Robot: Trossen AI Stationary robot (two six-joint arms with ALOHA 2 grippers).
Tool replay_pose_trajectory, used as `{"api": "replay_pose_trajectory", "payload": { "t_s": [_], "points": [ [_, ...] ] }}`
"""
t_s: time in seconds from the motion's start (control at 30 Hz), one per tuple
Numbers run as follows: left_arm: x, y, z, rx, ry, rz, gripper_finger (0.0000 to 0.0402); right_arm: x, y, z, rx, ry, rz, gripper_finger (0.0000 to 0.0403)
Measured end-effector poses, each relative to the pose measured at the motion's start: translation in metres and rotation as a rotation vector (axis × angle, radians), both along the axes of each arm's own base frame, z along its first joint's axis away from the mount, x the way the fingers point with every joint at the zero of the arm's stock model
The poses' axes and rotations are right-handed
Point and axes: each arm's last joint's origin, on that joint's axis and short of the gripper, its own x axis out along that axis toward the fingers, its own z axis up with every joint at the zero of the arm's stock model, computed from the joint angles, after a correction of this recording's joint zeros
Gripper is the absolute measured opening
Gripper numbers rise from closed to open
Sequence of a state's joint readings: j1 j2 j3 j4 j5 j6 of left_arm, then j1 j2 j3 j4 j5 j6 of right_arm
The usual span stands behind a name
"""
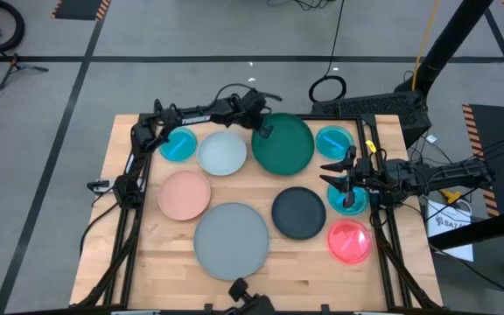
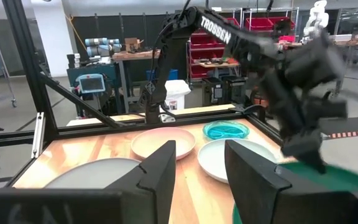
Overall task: Stack plastic plates
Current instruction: Stack the green plate on top of the gray plate
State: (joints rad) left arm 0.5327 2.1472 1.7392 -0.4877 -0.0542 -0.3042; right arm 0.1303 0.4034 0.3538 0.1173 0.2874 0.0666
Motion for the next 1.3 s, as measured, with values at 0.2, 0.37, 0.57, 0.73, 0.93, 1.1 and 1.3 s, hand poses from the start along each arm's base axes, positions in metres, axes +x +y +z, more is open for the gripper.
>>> {"api": "replay_pose_trajectory", "payload": {
  "t_s": [0.2, 0.37, 0.57, 0.73, 0.93, 1.1, 1.3],
  "points": [
    [0.009, -0.011, 0.089, 0.088, -0.001, -0.124, 0.001, 0.0, 0.0, -0.001, 0.0, 0.006, 0.0, 0.013],
    [-0.002, -0.027, 0.162, 0.161, -0.035, -0.182, 0.001, 0.0, 0.0, -0.002, -0.003, 0.025, 0.0, 0.013],
    [-0.033, -0.061, 0.198, 0.147, -0.033, -0.215, 0.001, 0.0, 0.0, -0.002, -0.002, 0.024, 0.0, 0.013],
    [-0.053, -0.096, 0.214, 0.111, 0.045, -0.246, 0.001, 0.0, 0.0, -0.003, -0.002, 0.028, -0.002, 0.013],
    [-0.068, -0.146, 0.213, 0.0, 0.212, -0.329, 0.001, 0.0, 0.0, -0.003, 0.003, 0.03, -0.002, 0.013],
    [-0.062, -0.19, 0.208, -0.016, 0.274, -0.382, 0.001, 0.0, 0.0, -0.004, 0.002, 0.038, -0.004, 0.013],
    [-0.055, -0.229, 0.193, 0.03, 0.35, -0.401, 0.001, 0.0, 0.0, -0.004, 0.02, 0.041, -0.005, 0.013]
  ]
}}
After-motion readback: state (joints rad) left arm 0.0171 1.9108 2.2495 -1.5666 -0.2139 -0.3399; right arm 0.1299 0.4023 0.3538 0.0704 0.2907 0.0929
